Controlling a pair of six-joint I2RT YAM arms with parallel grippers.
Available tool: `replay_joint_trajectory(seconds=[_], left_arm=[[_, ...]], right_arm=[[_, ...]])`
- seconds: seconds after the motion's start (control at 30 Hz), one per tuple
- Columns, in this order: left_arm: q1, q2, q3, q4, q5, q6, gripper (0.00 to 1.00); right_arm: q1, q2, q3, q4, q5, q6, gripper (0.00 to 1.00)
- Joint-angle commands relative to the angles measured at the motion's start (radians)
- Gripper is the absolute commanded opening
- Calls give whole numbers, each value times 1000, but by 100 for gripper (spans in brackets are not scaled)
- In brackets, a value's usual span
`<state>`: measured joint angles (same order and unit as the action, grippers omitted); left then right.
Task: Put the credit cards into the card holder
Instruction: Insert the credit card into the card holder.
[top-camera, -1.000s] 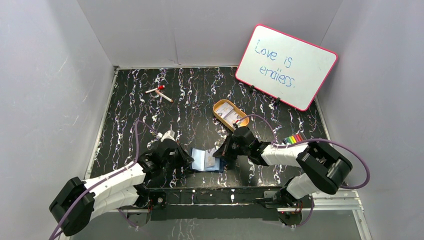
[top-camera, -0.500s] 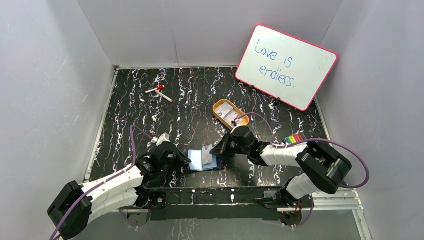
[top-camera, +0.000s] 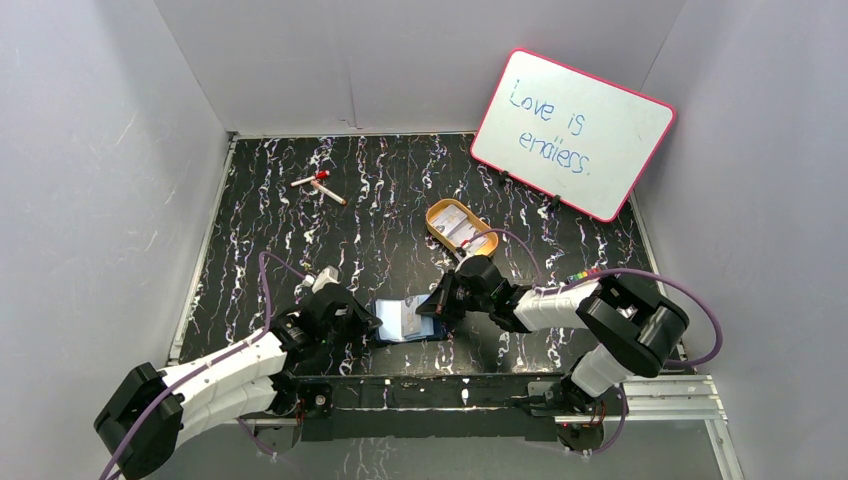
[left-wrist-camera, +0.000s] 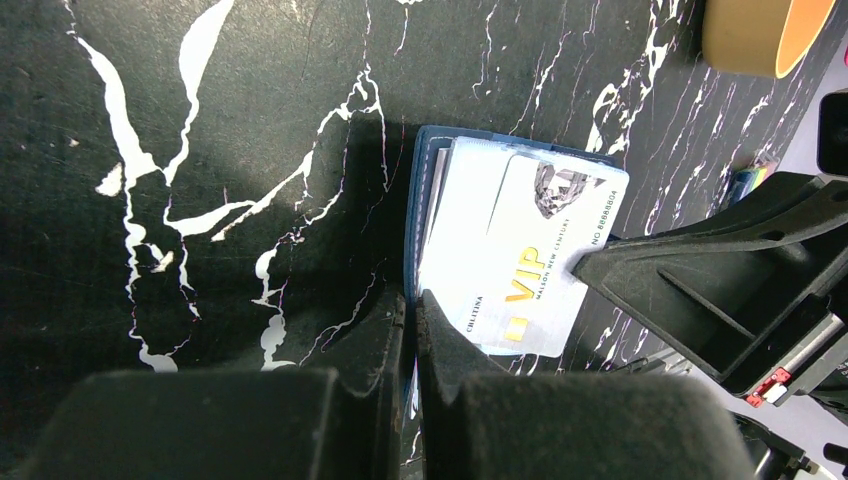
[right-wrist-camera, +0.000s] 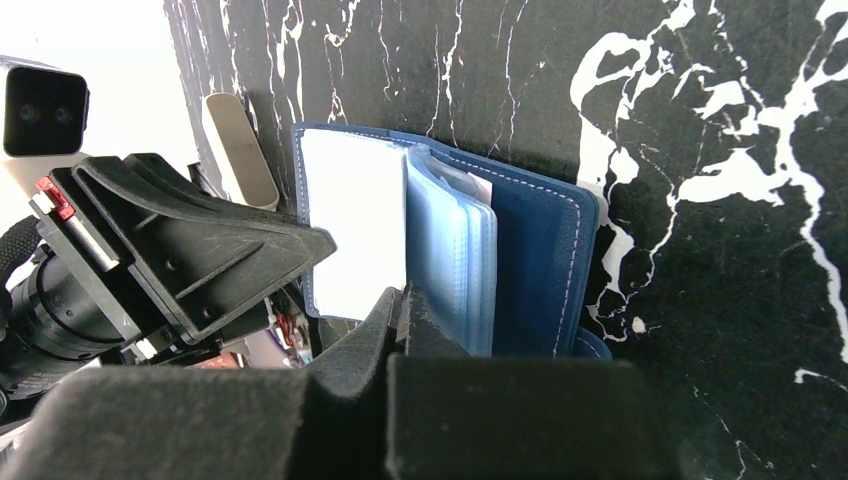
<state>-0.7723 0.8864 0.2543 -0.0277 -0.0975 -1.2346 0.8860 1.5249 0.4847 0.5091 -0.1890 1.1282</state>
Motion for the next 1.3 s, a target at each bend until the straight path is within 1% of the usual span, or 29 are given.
replay_joint_trajectory(seconds=[0.0, 0.47, 0.9, 1.07, 1.27], left_arm=[[4, -18, -2, -28, -31, 0, 0], [4, -3, -10, -28, -32, -12, 0], [4, 42, -22, -13, -32, -16, 0], [3, 50, -36, -9, -22, -33, 0], [4, 8, -60, -14, -27, -51, 0]], right_arm=[[5, -10, 2, 38, 8, -13, 0], [32, 87, 4, 131, -44, 10, 0], [47, 159, 6, 147, -52, 4, 0], [72, 186, 17, 158, -31, 19, 0], [105, 192, 1, 174, 30, 73, 0]])
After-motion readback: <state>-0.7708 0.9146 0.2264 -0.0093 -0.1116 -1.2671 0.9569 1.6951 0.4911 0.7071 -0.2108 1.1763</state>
